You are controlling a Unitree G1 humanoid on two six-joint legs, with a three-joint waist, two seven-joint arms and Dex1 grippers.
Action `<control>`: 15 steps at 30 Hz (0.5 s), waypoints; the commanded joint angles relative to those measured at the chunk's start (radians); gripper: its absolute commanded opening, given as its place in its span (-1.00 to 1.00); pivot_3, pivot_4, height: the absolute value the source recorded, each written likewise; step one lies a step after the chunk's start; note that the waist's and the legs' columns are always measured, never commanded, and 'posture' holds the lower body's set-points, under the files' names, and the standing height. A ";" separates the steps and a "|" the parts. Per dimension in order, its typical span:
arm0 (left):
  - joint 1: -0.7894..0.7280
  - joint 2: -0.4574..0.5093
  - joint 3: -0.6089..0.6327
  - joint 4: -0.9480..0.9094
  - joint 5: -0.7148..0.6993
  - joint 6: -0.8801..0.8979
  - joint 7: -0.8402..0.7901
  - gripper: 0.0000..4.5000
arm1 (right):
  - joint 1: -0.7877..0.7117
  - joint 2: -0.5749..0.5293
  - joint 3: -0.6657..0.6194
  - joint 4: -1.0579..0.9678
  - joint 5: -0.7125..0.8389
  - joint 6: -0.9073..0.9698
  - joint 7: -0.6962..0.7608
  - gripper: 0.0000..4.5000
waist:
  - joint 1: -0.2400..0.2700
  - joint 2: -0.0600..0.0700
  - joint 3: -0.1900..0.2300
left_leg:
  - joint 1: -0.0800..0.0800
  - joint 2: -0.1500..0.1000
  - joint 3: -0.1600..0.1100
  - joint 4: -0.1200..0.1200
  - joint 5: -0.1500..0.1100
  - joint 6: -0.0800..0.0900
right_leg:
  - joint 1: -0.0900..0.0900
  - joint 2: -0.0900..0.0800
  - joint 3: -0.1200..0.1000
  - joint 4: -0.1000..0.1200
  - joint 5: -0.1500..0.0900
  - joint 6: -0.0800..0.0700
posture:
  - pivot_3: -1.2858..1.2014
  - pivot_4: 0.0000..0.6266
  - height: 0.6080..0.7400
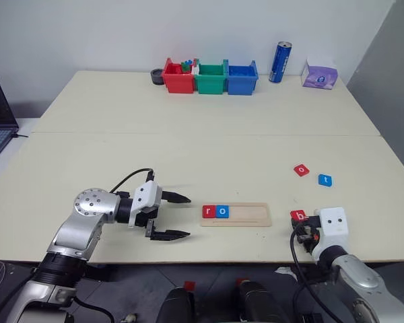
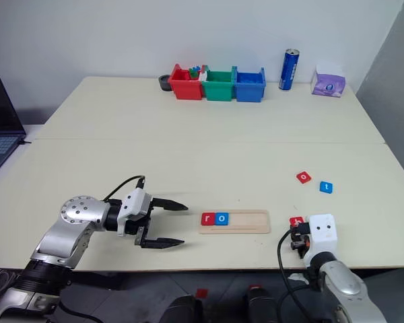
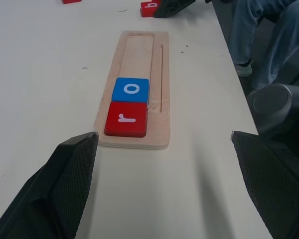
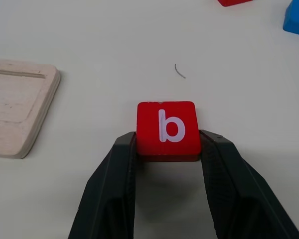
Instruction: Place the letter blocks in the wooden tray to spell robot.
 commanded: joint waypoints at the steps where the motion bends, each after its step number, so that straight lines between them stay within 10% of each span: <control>1: -0.016 -0.004 0.004 0.012 -0.002 -0.033 -0.012 1.00 | 0.006 0.056 0.008 0.016 0.006 0.022 -0.035 -0.35 | 0.000 -0.001 -0.001 | 0.000 0.000 0.000 0.000 0.000 0.000 | 0.000 0.000 0.000 0.000 0.000 0.000 | 0.03 -0.52 1.00; 3: -0.013 -0.005 0.003 0.022 0.000 -0.045 -0.017 1.00 | 0.004 0.089 -0.005 0.032 0.013 0.029 -0.047 -0.35 | 0.000 -0.002 -0.001 | 0.000 0.001 0.000 0.000 0.000 0.000 | 0.000 0.000 0.000 0.000 0.000 0.000 | 0.03 -0.52 1.00; 12: 0.007 -0.007 0.002 0.010 0.003 -0.054 0.002 1.00 | -0.037 0.134 -0.026 -0.067 0.000 0.014 -0.084 0.99 | 0.001 -0.003 -0.002 | 0.000 0.000 0.000 0.000 0.000 0.000 | 0.000 0.000 0.000 0.000 0.000 0.000 | 0.03 -0.52 1.00; 15: 0.007 -0.008 0.001 0.001 0.003 -0.048 0.010 1.00 | -0.057 0.080 -0.041 -0.122 -0.011 -0.005 -0.063 0.99 | 0.001 -0.001 -0.001 | -0.001 -0.001 0.000 0.000 0.000 0.000 | -0.001 -0.001 0.001 -0.001 0.000 0.000 | 0.03 -0.52 1.00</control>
